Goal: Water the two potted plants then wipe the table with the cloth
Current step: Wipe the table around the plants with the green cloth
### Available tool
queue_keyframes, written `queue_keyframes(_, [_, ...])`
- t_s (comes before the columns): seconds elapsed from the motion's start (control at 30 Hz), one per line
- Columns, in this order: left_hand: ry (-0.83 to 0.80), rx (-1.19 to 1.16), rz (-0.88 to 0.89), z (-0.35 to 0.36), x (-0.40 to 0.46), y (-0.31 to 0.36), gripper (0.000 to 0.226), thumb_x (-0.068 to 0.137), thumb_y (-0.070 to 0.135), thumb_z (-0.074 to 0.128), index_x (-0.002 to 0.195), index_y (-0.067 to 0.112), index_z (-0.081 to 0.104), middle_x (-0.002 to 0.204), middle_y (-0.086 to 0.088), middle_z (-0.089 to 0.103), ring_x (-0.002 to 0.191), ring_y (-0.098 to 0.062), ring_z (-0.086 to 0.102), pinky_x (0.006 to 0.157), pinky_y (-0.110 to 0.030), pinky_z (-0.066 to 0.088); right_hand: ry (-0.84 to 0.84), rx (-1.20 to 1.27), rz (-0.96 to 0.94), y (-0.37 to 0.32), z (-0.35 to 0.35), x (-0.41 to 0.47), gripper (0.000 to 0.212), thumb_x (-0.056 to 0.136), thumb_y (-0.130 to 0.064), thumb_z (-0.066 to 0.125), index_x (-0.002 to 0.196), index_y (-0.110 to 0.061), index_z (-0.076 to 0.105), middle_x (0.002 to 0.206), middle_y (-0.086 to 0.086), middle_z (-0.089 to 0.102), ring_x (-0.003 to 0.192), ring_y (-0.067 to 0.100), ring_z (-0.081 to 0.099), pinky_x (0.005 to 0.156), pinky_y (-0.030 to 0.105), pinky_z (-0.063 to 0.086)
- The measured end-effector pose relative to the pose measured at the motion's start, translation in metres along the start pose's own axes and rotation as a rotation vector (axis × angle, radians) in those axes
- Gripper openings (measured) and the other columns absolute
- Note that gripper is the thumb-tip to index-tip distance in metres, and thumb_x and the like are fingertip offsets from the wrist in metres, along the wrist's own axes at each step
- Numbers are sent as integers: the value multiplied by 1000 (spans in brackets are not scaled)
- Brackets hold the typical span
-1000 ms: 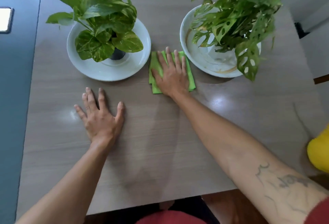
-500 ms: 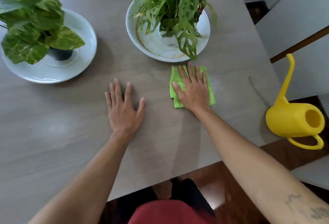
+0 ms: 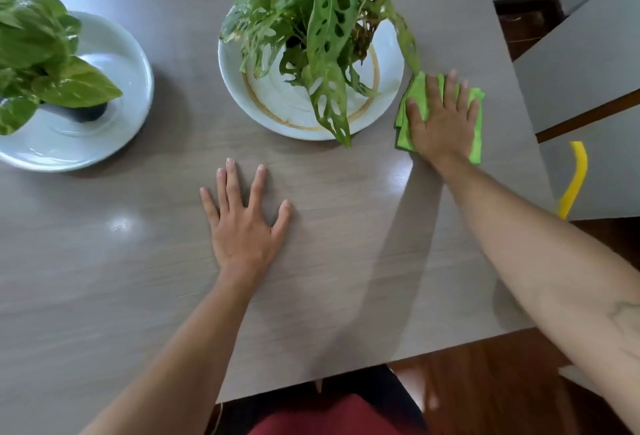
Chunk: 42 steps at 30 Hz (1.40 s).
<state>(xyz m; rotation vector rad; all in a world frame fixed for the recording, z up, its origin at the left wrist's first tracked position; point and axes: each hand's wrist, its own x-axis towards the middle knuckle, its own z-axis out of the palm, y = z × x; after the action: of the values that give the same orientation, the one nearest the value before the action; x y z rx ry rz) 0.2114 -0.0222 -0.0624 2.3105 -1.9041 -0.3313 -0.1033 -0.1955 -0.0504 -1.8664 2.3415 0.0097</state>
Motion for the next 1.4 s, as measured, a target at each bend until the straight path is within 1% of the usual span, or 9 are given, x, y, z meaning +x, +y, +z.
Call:
queue_keyframes(0.13, [19,1,-2,1,1,1,69,95,63,39,155,31,27,167,-12,8,155,-28,3,124,-56,1,-7,-14,-12,-2,-6,35,68,100,-63,14,160,-29,7,168,7,1,153,33,-1,123,54,0])
queue_keyframes(0.3, [39,-1,8,3,1,0,69,95,63,41,155,31,28,167,-13,9,155,-29,4,124,-56,2,-4,-14,-25,-5,-3,22,68,101,-60,15,160,-26,8,168,8,2,153,33,-1,123,53,0])
queue_keyframes(0.6, [-6,-33,10,-3,0,0,69,95,66,34,155,34,25,168,-11,5,155,-28,1,124,-52,-4,-6,-42,-127,-42,23,-112,68,98,-57,26,158,-25,21,167,8,11,153,35,8,123,53,5])
queue_keyframes(0.77, [-31,-227,83,-18,-8,-16,64,96,56,45,153,28,35,166,-16,13,155,-30,5,125,-49,-3,43,15,-259,-84,40,-207,67,97,-59,32,156,-27,30,165,9,21,151,35,16,121,55,12])
queue_keyframes(0.87, [10,-254,40,-28,-30,-36,60,97,51,49,150,23,41,162,-18,23,154,-32,11,125,-47,1,36,59,-349,-114,50,-260,66,98,-59,34,156,-27,30,165,8,21,152,35,15,120,55,13])
queue_keyframes(0.97, [18,-259,-42,-35,-55,-64,58,100,50,45,150,22,41,163,-17,22,154,-31,10,126,-44,0,10,73,-379,-141,57,-296,66,99,-59,32,157,-28,27,165,8,18,153,34,11,121,55,11])
queue_keyframes(1.17, [7,-270,-90,-40,-87,-94,58,102,49,41,151,19,38,165,-15,18,155,-29,6,126,-44,0,-130,55,-418,-143,42,-295,67,99,-63,22,159,-34,10,167,4,7,154,29,3,124,49,3])
queue_keyframes(1.3, [17,-239,-27,-41,-89,-70,62,101,47,42,153,14,35,165,-17,18,154,-30,7,126,-46,2,-60,345,-396,-117,21,-278,60,102,-44,41,157,-22,27,162,7,28,151,25,20,121,38,15])
queue_keyframes(1.4, [17,-204,52,-39,-89,-34,65,100,44,44,154,11,33,165,-18,16,154,-31,7,126,-47,3,52,368,-307,-94,13,-256,52,103,-30,44,152,-13,38,158,10,36,151,26,22,121,38,18])
